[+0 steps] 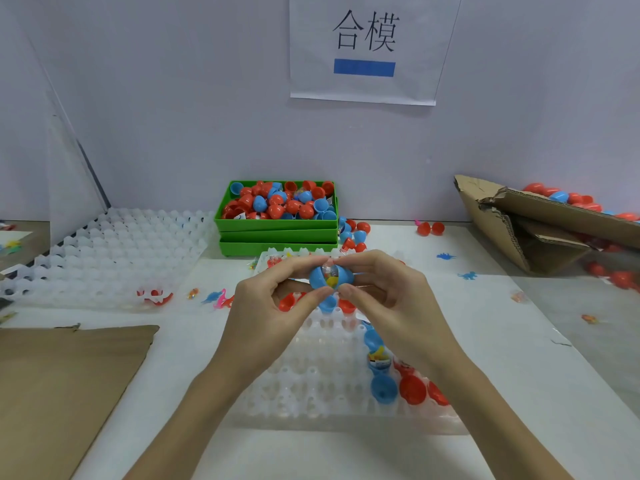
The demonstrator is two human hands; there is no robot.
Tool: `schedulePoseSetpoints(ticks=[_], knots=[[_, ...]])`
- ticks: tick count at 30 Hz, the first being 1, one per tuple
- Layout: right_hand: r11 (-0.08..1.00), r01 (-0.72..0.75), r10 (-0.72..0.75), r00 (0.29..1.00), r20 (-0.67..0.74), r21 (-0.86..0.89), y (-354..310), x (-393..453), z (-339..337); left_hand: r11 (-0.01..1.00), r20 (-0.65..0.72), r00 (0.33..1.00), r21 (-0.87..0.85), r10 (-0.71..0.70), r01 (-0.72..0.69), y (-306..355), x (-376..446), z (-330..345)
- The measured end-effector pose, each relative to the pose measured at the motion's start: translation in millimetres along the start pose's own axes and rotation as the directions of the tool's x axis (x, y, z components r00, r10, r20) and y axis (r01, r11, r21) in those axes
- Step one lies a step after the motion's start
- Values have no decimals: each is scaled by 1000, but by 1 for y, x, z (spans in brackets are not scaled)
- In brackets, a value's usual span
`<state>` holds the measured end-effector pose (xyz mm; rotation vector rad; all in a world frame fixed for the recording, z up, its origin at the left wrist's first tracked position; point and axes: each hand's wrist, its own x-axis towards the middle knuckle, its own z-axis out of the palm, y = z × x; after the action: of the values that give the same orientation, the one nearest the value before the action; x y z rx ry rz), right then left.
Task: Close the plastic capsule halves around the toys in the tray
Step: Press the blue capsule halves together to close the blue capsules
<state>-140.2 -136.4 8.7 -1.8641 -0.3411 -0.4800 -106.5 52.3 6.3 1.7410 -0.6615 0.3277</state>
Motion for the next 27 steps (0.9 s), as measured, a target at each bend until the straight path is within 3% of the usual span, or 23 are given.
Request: schedulePoseSetpoints(ticks=[5, 13, 20, 27], knots=[[999, 44, -43, 999, -10, 17, -1, 0, 1, 1000, 24, 1000, 2, 16, -17, 2, 1, 0], [997, 78, -78, 996, -51, 0, 2, -1, 6, 973, 57, 986, 159, 157, -165, 4, -2, 0], [997, 70, -70, 997, -29, 19, 0, -2, 7, 999, -11, 999, 43, 34, -33, -4, -4, 9], [998, 69, -69, 997, -14, -1, -3, -2, 11, 998, -64, 998, 56, -15, 18, -10, -3, 9]])
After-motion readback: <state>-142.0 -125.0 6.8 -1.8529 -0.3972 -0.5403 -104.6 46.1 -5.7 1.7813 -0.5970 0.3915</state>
